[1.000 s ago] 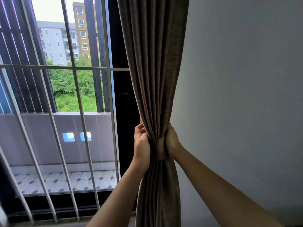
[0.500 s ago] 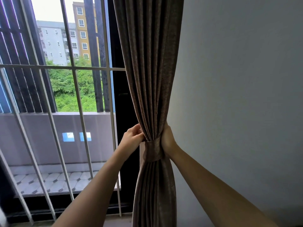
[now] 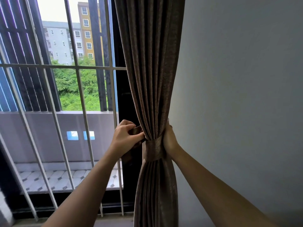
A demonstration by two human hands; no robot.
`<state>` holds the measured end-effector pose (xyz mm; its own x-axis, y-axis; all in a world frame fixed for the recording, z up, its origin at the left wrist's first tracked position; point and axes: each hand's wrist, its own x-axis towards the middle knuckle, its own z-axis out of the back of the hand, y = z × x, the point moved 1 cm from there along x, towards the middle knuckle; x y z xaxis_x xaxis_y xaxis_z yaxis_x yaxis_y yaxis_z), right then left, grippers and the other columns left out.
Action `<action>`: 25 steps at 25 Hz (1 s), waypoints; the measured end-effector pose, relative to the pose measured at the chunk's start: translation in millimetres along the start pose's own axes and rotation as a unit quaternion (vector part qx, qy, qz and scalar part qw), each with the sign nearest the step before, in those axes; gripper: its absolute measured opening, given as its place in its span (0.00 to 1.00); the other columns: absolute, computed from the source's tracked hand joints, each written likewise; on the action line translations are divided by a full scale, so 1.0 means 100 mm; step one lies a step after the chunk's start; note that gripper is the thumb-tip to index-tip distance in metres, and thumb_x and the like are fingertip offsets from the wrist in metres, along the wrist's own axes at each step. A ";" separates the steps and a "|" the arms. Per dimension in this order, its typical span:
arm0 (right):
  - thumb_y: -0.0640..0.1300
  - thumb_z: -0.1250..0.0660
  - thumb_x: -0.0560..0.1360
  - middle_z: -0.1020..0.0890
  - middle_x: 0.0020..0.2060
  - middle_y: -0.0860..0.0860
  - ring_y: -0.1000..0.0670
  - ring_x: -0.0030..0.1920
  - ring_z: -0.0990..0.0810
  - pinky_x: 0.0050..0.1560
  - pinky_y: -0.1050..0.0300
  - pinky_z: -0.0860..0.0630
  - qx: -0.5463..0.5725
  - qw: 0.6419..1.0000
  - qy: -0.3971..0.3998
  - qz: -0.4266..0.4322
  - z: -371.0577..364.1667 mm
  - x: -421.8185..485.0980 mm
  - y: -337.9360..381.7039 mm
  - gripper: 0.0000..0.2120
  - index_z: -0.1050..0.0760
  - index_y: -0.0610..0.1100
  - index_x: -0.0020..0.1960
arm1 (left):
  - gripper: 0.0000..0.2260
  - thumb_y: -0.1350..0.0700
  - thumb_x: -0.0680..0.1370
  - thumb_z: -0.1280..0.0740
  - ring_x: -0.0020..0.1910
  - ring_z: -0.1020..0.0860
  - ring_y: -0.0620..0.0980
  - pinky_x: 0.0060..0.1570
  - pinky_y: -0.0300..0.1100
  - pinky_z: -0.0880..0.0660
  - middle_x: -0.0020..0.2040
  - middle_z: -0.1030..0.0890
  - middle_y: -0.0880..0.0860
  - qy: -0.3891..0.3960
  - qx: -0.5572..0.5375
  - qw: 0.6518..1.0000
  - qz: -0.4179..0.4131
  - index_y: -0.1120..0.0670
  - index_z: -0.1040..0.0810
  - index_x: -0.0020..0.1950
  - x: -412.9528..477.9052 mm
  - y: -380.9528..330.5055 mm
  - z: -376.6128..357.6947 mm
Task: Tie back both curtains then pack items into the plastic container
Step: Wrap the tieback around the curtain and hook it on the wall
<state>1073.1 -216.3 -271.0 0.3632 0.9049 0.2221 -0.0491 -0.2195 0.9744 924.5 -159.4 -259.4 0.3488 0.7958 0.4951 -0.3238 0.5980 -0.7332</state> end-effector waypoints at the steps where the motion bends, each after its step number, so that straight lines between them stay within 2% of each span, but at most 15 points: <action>1: 0.59 0.58 0.81 0.24 0.61 0.45 0.44 0.67 0.29 0.73 0.43 0.39 0.010 1.000 0.018 -0.004 0.04 -0.02 -0.01 0.28 0.28 0.46 0.64 | 0.09 0.53 0.69 0.25 0.42 0.25 0.47 0.38 0.33 0.29 0.45 0.25 0.50 0.017 -0.022 0.999 -0.021 0.58 0.18 0.41 -0.01 0.02 0.08; 3: 0.59 0.56 0.81 0.22 0.61 0.44 0.45 0.65 0.26 0.72 0.44 0.37 0.043 0.997 0.069 0.006 0.14 -0.08 -0.02 0.26 0.26 0.46 0.63 | 0.07 0.56 0.70 0.26 0.31 0.26 0.48 0.32 0.40 0.29 0.34 0.26 0.50 0.015 0.041 0.997 -0.061 0.58 0.20 0.35 0.00 0.11 0.22; 5: 0.64 0.47 0.77 0.21 0.60 0.45 0.46 0.63 0.24 0.69 0.47 0.32 0.044 0.991 0.128 0.024 0.23 -0.15 0.00 0.29 0.27 0.43 0.65 | 0.09 0.57 0.71 0.28 0.28 0.29 0.51 0.31 0.43 0.34 0.28 0.30 0.47 -0.034 0.204 0.974 -0.095 0.58 0.22 0.34 0.03 0.18 0.29; 7: 0.68 0.34 0.66 0.23 0.59 0.49 0.53 0.61 0.23 0.63 0.57 0.27 -0.037 0.986 0.157 0.044 0.26 -0.19 -0.01 0.40 0.33 0.42 0.68 | 0.08 0.53 0.73 0.29 0.31 0.27 0.55 0.32 0.42 0.34 0.30 0.28 0.48 -0.064 0.276 0.955 -0.093 0.57 0.22 0.40 0.03 0.17 0.29; 9: 0.62 0.25 0.60 0.23 0.57 0.53 0.55 0.58 0.22 0.61 0.56 0.24 -0.121 0.978 0.144 0.091 0.22 -0.23 -0.03 0.43 0.35 0.44 0.67 | 0.10 0.49 0.73 0.29 0.33 0.24 0.55 0.33 0.41 0.33 0.33 0.24 0.50 -0.055 0.247 0.963 -0.091 0.54 0.23 0.45 0.04 0.16 0.26; 11: 0.56 0.23 0.59 0.22 0.56 0.53 0.54 0.57 0.21 0.59 0.54 0.23 -0.154 0.974 0.106 0.126 0.22 -0.22 -0.08 0.40 0.34 0.46 0.66 | 0.09 0.48 0.74 0.30 0.35 0.22 0.57 0.34 0.41 0.32 0.34 0.21 0.53 -0.047 0.244 0.964 -0.090 0.53 0.20 0.46 0.07 0.19 0.22; 15: 0.54 0.23 0.61 0.20 0.56 0.51 0.52 0.56 0.20 0.58 0.54 0.22 -0.154 0.975 0.104 0.122 0.16 -0.21 -0.12 0.35 0.32 0.47 0.64 | 0.09 0.49 0.77 0.36 0.40 0.20 0.60 0.35 0.43 0.31 0.40 0.18 0.56 -0.035 0.361 0.931 -0.045 0.50 0.17 0.51 0.07 0.27 0.08; 18: 0.58 0.24 0.61 0.20 0.56 0.52 0.53 0.56 0.20 0.59 0.52 0.22 -0.171 0.974 0.094 0.111 0.13 -0.17 -0.12 0.37 0.32 0.49 0.65 | 0.08 0.51 0.77 0.35 0.38 0.20 0.60 0.34 0.42 0.32 0.40 0.18 0.56 -0.038 0.348 0.935 -0.057 0.53 0.18 0.49 0.04 0.29 0.08; 21: 0.60 0.24 0.60 0.22 0.59 0.53 0.53 0.58 0.21 0.60 0.50 0.23 -0.184 0.973 0.096 0.097 0.16 -0.18 -0.15 0.40 0.35 0.51 0.67 | 0.07 0.54 0.75 0.31 0.33 0.21 0.59 0.32 0.44 0.28 0.39 0.21 0.54 -0.059 0.321 0.937 -0.125 0.56 0.17 0.45 0.07 0.35 0.35; 23: 0.60 0.24 0.61 0.24 0.62 0.53 0.52 0.60 0.23 0.61 0.49 0.23 -0.184 0.973 0.104 0.097 0.17 -0.23 -0.21 0.43 0.38 0.52 0.70 | 0.06 0.52 0.73 0.29 0.30 0.23 0.55 0.31 0.42 0.29 0.34 0.22 0.51 -0.009 0.288 0.948 -0.134 0.55 0.17 0.44 0.03 0.37 0.50; 25: 0.59 0.24 0.61 0.24 0.63 0.54 0.53 0.60 0.23 0.61 0.50 0.23 -0.194 0.970 0.101 0.106 0.17 -0.26 -0.23 0.43 0.39 0.53 0.71 | 0.06 0.49 0.71 0.27 0.26 0.25 0.45 0.29 0.39 0.30 0.28 0.23 0.48 0.076 0.217 0.969 -0.088 0.51 0.18 0.40 -0.02 0.39 0.60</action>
<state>1080.7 -241.1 -300.0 0.1195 0.9157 0.3836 -0.4631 -0.2904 0.8374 858.8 -132.3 -261.1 0.5472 0.6743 0.4958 -0.5755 0.7333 -0.3621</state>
